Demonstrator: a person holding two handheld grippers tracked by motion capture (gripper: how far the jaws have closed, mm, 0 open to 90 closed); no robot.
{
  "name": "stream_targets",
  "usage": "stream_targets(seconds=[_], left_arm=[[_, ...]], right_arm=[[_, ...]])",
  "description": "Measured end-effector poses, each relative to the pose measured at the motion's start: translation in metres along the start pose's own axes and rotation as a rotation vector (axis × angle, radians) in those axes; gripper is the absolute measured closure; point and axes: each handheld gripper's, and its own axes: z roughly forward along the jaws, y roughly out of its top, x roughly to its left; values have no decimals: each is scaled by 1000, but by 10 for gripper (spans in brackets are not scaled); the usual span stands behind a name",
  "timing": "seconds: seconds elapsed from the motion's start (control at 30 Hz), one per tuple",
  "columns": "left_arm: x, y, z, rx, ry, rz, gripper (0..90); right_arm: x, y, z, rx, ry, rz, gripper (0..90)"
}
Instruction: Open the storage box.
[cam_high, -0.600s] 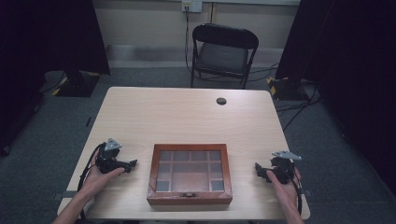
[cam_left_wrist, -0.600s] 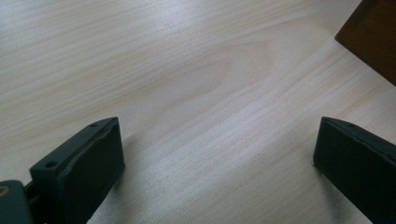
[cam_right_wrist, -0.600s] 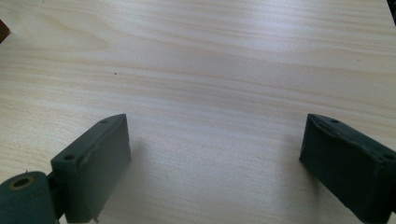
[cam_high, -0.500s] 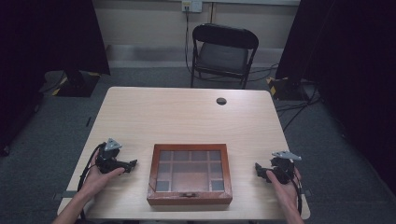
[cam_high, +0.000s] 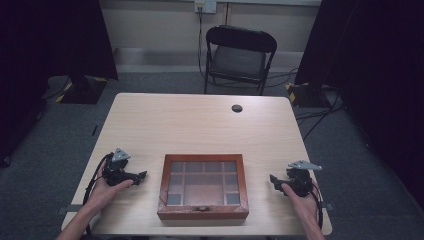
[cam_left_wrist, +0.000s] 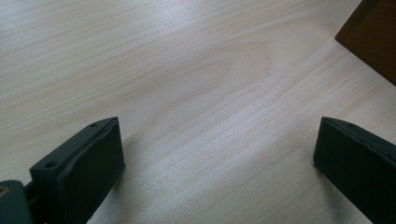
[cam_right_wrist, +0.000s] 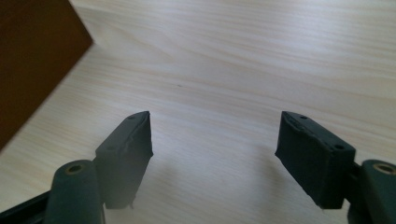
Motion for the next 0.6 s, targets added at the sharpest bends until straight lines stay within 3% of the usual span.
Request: stream_targets(seconds=[0.17, 0.27, 0.53, 0.6], left_arm=[[0, 0, 0, -3, 0, -2, 9], [0, 0, 0, 0, 0, 0, 9], [0, 0, 0, 0, 0, 0, 9], [0, 0, 0, 0, 2, 2, 9]], right_arm=[[10, 11, -12, -20, 117, 19, 376], [16, 17, -17, -42, 153, 10, 397], [37, 38, -27, -73, 255, -46, 444], [49, 47, -31, -79, 297, -84, 461]])
